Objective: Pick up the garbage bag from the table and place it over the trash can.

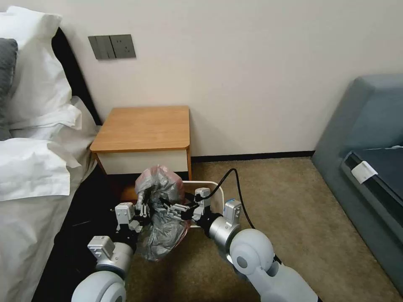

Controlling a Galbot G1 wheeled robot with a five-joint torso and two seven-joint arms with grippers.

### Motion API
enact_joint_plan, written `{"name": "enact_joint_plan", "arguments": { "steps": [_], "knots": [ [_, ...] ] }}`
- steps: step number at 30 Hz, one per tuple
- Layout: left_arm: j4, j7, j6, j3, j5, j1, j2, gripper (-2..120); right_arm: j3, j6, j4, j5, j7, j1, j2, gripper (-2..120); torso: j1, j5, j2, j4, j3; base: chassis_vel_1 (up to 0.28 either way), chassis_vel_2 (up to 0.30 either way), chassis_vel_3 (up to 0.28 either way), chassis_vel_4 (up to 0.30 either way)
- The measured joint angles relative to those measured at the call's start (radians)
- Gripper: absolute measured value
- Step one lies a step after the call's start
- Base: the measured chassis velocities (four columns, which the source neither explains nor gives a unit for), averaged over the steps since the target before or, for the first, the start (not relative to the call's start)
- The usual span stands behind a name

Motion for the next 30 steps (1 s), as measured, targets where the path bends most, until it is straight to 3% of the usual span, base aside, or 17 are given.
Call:
{"name": "enact_joint_plan", "arguments": {
  "steps": [10, 15, 17, 19, 20, 30],
  "knots": [
    [-0.001, 0.001, 0.000, 0.002, 0.000, -0.001, -0.005, 5, -0.001, 0.017, -0.003, -0.003, -0.002, -0.005, 0.003, 31, 0.000, 0.0000, 0.000, 0.0000, 0.000, 0.000, 0.000, 0.000, 0.000],
    [-0.002, 0.000, 0.000, 0.002, 0.001, -0.001, -0.007, 5, -0.001, 0.020, -0.003, -0.004, -0.003, -0.007, 0.003, 18, 0.000, 0.0000, 0.000, 0.0000, 0.000, 0.000, 0.000, 0.000, 0.000],
    [-0.002, -0.003, 0.000, 0.002, 0.002, 0.000, -0.009, 5, -0.001, 0.023, -0.002, -0.005, -0.005, -0.012, 0.002, 6, 0.000, 0.0000, 0.000, 0.0000, 0.000, 0.000, 0.000, 0.000, 0.000],
    [-0.002, -0.003, 0.000, 0.002, 0.002, 0.000, -0.009, 5, -0.001, 0.023, -0.001, -0.006, -0.006, -0.012, 0.002, 6, 0.000, 0.0000, 0.000, 0.0000, 0.000, 0.000, 0.000, 0.000, 0.000],
    [-0.002, -0.007, 0.000, 0.002, 0.002, 0.000, -0.011, 5, -0.001, 0.025, 0.005, -0.007, -0.007, -0.016, 0.000, 0, 0.000, 0.0000, 0.000, 0.0000, 0.000, 0.000, 0.000, 0.000, 0.000],
    [0.016, -0.034, 0.004, -0.021, 0.002, -0.005, -0.013, 5, 0.016, 0.026, 0.088, -0.006, -0.001, -0.025, -0.038, 0, 0.000, 0.0000, 0.000, 0.0000, 0.000, 0.000, 0.000, 0.000, 0.000]
  ]
}}
